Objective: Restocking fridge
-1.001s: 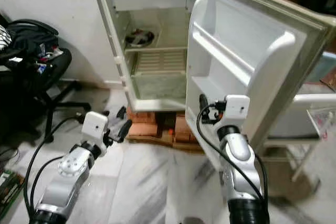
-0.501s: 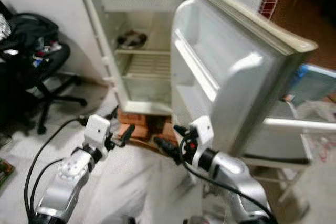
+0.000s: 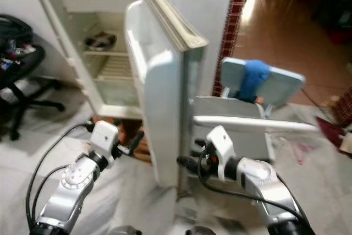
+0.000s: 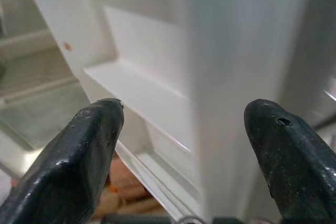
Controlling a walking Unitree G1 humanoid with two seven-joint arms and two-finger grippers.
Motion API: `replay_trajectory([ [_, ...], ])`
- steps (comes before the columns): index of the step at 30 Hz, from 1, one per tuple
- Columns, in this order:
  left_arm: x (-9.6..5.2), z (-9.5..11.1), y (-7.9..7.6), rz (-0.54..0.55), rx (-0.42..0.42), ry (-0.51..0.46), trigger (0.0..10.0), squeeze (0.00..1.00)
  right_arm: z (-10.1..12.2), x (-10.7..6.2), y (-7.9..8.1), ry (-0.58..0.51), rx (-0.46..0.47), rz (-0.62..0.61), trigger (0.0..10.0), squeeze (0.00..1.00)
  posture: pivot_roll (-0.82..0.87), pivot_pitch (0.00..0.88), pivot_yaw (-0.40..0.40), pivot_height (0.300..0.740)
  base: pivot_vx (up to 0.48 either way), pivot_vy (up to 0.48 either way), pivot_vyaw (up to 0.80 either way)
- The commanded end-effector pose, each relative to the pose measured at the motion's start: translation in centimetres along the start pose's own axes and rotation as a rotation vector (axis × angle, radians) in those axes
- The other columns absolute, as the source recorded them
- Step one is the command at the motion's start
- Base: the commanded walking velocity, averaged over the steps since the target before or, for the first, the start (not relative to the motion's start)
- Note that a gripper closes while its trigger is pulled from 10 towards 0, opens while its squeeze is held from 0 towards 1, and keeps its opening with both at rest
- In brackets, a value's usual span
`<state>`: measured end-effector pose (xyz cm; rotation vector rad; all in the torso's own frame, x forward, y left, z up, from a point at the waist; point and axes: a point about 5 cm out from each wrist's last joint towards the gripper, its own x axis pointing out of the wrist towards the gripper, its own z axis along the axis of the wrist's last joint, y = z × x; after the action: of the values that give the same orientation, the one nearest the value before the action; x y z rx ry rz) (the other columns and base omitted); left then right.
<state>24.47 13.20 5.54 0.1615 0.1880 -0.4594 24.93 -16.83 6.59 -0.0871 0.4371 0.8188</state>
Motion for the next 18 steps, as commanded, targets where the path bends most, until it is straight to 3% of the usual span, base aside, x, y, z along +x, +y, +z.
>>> replay_trajectory([
  [1,0.1,0.5,0.3,0.004,-0.023,-0.008,10.0,0.00,-0.2,-0.4,-1.3,0.033,-0.049,-0.065,10.0,0.00,-0.01,0.000,0.063,0.740,0.000,0.000,0.00],
  [2,0.1,0.5,0.3,0.004,-0.023,-0.008,10.0,0.00,-0.2,-0.4,-1.3,0.033,-0.049,-0.065,10.0,0.00,-0.01,0.000,0.063,0.740,0.000,0.000,0.00],
  [3,-0.2,0.2,0.2,-0.006,-0.086,0.036,10.0,0.00,0.4,-0.5,-2.8,0.016,-0.082,-0.183,10.0,0.00,-0.01,0.000,0.065,0.740,0.000,0.000,0.00],
  [4,-0.2,0.2,0.2,-0.006,-0.086,0.036,10.0,0.00,0.4,-0.5,-2.8,0.016,-0.082,-0.183,10.0,0.00,-0.01,0.000,0.065,0.740,0.000,0.000,0.00],
  [6,-0.6,-0.1,0.0,0.016,-0.152,0.078,10.0,0.00,2.0,-0.6,-5.0,-0.075,-0.085,-0.387,10.0,0.00,0.00,0.000,0.069,0.740,0.000,0.000,0.00],
  [7,-0.7,-0.2,0.2,0.046,-0.153,0.090,10.0,0.00,2.7,-0.5,-5.3,-0.115,-0.080,-0.422,10.0,0.00,0.00,0.000,0.071,0.740,0.000,0.000,0.00],
  [10,-0.8,-0.4,0.7,0.100,-0.147,0.104,10.0,0.00,3.6,-0.5,-5.6,-0.171,-0.071,-0.467,10.0,0.00,0.00,0.000,0.072,0.740,0.000,0.000,0.00],
  [14,-1.4,-0.7,2.8,0.304,-0.163,0.105,10.0,0.00,6.4,0.0,-6.4,-0.328,0.009,-0.605,10.0,0.00,0.01,0.000,0.073,0.740,0.000,0.000,0.00],
  [15,-1.9,-1.0,3.9,0.410,-0.151,0.120,10.0,0.00,7.8,0.4,-6.5,-0.408,0.072,-0.661,10.0,0.00,0.02,0.000,0.074,0.740,0.000,0.000,0.00],
  [18,-2.2,-1.1,4.2,0.428,-0.151,0.129,10.0,0.00,8.7,1.0,-6.4,-0.450,0.108,-0.692,10.0,0.00,0.03,0.000,0.071,0.740,0.000,0.000,0.00],
])
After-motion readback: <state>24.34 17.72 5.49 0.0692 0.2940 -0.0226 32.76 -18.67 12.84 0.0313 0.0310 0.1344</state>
